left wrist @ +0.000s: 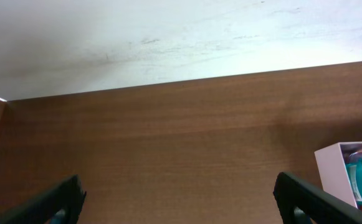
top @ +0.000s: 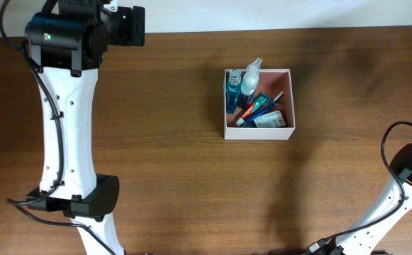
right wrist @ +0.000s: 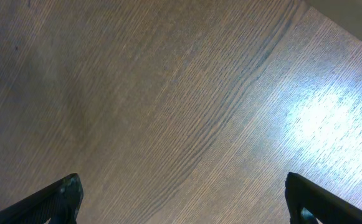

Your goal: Pack container

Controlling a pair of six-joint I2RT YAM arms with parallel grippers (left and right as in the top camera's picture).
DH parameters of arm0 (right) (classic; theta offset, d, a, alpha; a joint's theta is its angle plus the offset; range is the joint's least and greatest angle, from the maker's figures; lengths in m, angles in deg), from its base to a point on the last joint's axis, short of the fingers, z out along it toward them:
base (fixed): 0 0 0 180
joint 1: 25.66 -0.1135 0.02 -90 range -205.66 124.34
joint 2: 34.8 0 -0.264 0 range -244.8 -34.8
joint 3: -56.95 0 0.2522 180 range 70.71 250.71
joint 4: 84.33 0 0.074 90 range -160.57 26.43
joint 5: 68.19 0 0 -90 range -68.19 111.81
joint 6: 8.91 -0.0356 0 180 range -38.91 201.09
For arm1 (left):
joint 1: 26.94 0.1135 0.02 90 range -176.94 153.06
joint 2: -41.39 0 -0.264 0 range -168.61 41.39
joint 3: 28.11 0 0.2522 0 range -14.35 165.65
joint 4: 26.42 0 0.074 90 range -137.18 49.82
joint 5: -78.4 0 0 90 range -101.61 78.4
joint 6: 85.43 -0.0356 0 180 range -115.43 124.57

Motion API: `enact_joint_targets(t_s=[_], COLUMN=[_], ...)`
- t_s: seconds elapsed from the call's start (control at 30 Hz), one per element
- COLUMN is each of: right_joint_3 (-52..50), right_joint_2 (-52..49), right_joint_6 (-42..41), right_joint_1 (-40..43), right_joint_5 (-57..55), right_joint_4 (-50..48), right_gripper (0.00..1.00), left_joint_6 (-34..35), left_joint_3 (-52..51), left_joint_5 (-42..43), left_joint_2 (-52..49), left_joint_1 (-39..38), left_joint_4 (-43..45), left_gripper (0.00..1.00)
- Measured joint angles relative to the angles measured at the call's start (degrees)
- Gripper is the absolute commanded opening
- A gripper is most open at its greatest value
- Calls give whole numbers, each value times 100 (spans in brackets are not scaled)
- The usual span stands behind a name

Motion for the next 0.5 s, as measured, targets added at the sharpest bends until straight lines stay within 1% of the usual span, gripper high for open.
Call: enact_joint_targets(t_s=[0.3,0.5], right_joint_3=[0,0], right_joint_2=[2,2], right_joint_6=[0,4], right_joint_1=[0,0], right_joint_5=[0,0], right_joint_4=[-2,0], right_gripper=[99,99], left_joint_6=[2,0], left_joint_3=[0,0], left_joint_5=[0,-2], left_joint_2=[0,0], left_joint_1=[0,0], left_joint_4=[-35,-444], left_gripper=[99,99])
